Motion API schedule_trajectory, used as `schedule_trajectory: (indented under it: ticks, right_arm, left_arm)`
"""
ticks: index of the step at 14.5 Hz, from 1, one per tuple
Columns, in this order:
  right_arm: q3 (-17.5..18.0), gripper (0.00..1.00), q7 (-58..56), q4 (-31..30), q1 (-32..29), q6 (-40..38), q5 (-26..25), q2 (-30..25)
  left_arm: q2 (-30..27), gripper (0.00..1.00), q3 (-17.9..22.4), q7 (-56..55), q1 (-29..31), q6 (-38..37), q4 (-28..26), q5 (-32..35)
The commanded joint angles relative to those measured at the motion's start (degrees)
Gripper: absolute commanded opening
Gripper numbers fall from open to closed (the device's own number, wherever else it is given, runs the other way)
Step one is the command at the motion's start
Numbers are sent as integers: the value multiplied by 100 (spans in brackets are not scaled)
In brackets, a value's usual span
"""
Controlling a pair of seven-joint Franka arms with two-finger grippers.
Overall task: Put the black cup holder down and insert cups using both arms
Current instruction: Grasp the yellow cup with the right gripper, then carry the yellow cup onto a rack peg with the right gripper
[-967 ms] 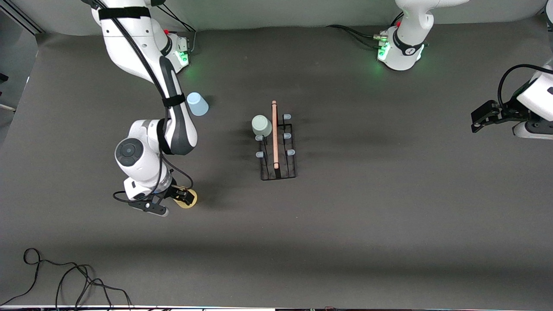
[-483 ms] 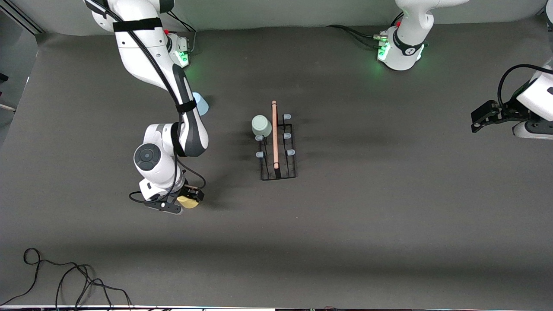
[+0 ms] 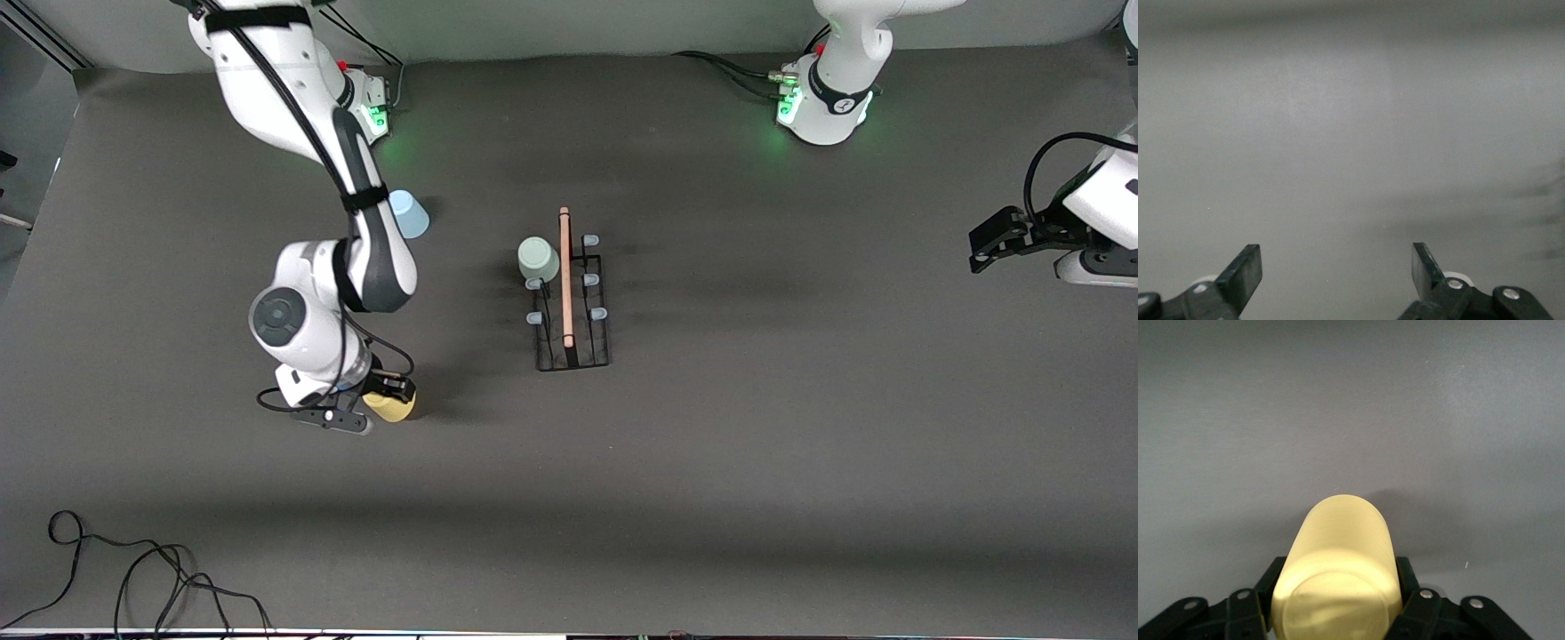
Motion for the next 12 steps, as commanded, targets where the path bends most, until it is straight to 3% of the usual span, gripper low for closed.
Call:
schedule_trajectory:
  ticks: [1, 4, 7, 12]
  right_arm:
    - [-34, 0, 780, -103, 394, -513, 15, -708]
    - [-43, 0, 2062, -16, 1044, -558, -3, -894]
    - [-16, 0, 3346, 396, 1431, -558, -423, -806]
    - [-16, 0, 4263, 547, 1951, -523, -495, -710]
  left_arm:
    - [-31, 100, -9, -111, -52, 11, 1, 82]
    - [-31, 100, -9, -111, -52, 2, 1, 82]
    - [-31, 100, 0, -111, -61, 2, 9, 82]
    - [-31, 100, 0, -111, -61, 2, 9, 82]
